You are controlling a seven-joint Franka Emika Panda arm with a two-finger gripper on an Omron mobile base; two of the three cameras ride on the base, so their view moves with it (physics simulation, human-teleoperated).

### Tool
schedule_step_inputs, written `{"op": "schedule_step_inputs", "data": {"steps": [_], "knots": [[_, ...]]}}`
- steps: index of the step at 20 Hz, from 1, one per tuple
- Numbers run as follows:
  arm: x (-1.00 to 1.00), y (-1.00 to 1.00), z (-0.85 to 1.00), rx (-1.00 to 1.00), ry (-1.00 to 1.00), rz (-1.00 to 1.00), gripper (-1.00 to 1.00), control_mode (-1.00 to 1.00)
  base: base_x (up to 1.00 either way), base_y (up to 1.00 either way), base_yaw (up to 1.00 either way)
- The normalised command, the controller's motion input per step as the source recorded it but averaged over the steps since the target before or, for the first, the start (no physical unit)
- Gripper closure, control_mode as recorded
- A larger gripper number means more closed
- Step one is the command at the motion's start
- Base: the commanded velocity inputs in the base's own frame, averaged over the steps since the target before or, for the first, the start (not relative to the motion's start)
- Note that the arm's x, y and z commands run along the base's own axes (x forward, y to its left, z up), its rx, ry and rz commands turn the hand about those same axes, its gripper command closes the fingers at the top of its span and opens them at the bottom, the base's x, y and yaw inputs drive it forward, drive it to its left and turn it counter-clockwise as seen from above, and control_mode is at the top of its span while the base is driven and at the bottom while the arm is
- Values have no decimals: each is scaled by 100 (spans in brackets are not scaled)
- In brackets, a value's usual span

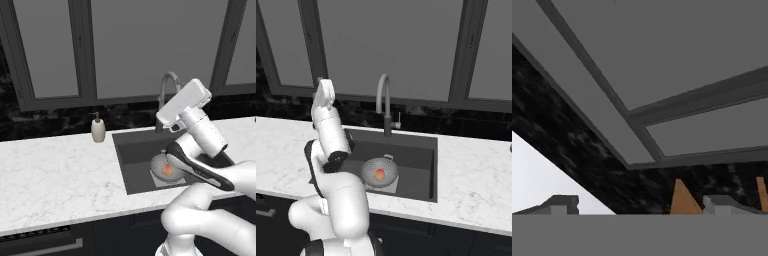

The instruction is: Put the colander in the sink, put the peach in the colander, and turn on the sink faucet and pour water over the colander.

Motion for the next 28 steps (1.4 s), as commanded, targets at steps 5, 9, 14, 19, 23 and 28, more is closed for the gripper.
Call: {"op": "schedule_step_inputs", "data": {"steps": [5,9,14,19,23,28], "knots": [[-52,-87,99,56,34,0,-100,-100,0,0,0],[-25,-97,50,46,48,0,-100,-100,0,0,0],[-21,-96,0,35,50,7,-100,-100,0,0,0],[2,-46,-86,10,5,13,-100,-100,0,0,0],[36,-32,-100,6,-5,17,-100,-100,0,0,0],[87,-26,-60,13,4,18,-100,-100,0,0,0]]}}
